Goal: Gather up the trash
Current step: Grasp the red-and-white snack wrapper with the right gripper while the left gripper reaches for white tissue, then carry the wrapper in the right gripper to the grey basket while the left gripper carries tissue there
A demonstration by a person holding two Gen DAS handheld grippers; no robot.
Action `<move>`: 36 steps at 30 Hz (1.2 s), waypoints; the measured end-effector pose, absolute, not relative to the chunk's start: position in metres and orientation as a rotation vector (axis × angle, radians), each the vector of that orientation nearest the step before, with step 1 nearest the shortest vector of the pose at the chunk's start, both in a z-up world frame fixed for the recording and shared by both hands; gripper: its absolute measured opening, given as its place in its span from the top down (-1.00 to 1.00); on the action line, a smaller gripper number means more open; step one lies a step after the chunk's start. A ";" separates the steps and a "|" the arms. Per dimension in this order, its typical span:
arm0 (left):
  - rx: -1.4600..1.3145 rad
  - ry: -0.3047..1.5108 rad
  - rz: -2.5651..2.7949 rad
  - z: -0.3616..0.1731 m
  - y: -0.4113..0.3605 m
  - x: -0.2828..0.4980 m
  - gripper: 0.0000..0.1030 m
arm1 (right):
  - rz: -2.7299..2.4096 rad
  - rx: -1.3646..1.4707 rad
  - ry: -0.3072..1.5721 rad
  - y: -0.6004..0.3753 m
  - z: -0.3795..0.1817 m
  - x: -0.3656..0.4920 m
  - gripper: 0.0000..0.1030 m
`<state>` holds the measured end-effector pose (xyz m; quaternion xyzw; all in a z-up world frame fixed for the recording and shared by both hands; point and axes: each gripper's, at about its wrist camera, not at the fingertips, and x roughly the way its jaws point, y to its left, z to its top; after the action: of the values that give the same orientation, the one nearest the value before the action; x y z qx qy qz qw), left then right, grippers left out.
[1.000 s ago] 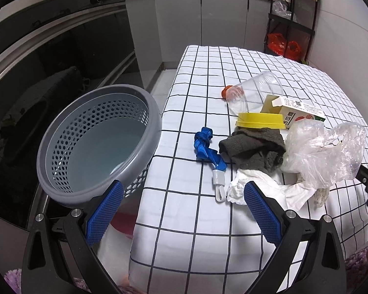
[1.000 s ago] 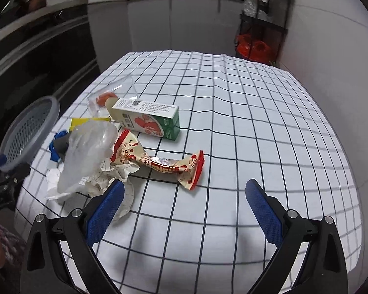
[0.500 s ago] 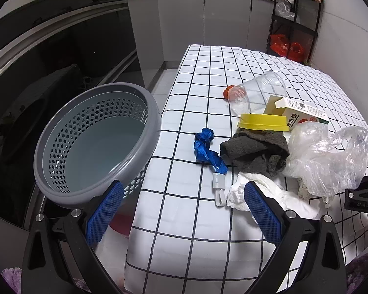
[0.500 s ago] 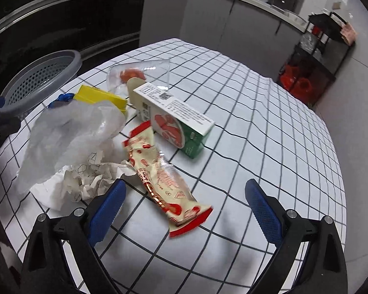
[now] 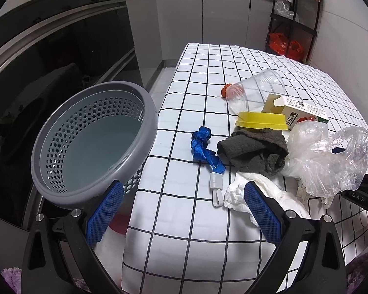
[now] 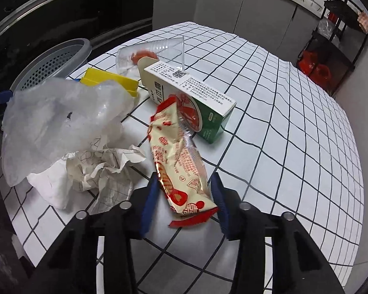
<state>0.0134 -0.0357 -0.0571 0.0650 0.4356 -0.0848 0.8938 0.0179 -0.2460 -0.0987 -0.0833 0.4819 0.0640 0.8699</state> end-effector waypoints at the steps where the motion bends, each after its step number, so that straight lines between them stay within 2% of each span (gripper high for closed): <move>1: 0.133 0.903 -0.179 -0.057 -0.035 0.013 -0.87 | 0.142 -0.165 1.008 -0.245 -0.098 0.017 0.31; 5: 0.128 0.908 -0.197 -0.058 -0.035 0.012 -0.87 | 0.168 -0.103 1.006 -0.245 -0.093 0.013 0.49; 8: 0.118 0.912 -0.215 -0.058 -0.036 0.010 -0.87 | 0.163 -0.042 1.018 -0.247 -0.092 0.008 0.53; 31: 0.162 0.955 -0.334 -0.088 -0.084 0.005 -0.87 | -0.037 0.341 0.860 -0.280 -0.055 -0.060 0.56; 34: 0.167 0.956 -0.359 -0.089 -0.091 0.002 -0.81 | -0.054 0.386 0.849 -0.284 -0.056 -0.067 0.56; 36: 0.177 0.963 -0.380 -0.089 -0.096 -0.001 -0.41 | -0.052 0.396 0.853 -0.283 -0.057 -0.067 0.56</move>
<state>-0.0006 -0.0964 -0.0895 0.0846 0.4595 -0.1816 0.8653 -0.0669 -0.2826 -0.0572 0.1907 0.4110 -0.0252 0.8911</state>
